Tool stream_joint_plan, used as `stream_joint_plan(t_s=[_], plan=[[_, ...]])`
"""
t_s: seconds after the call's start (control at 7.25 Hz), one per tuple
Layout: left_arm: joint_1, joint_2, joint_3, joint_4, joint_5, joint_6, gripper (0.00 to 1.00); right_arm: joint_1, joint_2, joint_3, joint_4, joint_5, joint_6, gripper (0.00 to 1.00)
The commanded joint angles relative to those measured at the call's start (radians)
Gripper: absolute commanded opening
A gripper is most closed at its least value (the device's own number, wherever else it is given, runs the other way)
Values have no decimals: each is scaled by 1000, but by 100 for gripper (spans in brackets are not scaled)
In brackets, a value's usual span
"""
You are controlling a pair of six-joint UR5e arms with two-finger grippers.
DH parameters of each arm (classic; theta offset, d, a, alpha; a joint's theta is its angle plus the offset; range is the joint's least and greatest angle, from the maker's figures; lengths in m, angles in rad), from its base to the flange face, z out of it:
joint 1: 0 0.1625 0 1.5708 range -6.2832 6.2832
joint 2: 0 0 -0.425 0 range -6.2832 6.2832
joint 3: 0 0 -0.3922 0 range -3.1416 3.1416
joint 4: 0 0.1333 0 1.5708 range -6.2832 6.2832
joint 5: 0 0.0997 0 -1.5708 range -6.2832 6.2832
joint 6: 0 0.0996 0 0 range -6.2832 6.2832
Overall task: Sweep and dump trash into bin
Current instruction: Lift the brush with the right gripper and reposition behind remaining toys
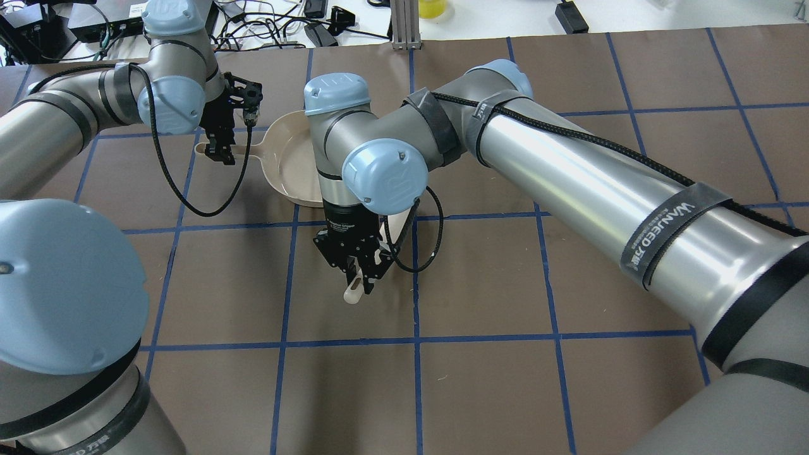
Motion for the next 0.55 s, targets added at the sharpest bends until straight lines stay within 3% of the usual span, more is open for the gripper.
stream_joint_plan(t_s=[0.0, 0.41], plan=[[-3, 0, 6, -3, 10, -2, 7, 2, 36, 0, -115, 12, 1, 0], [-54, -2, 9, -3, 87, -45, 7, -10, 62, -15, -196, 17, -88, 0]])
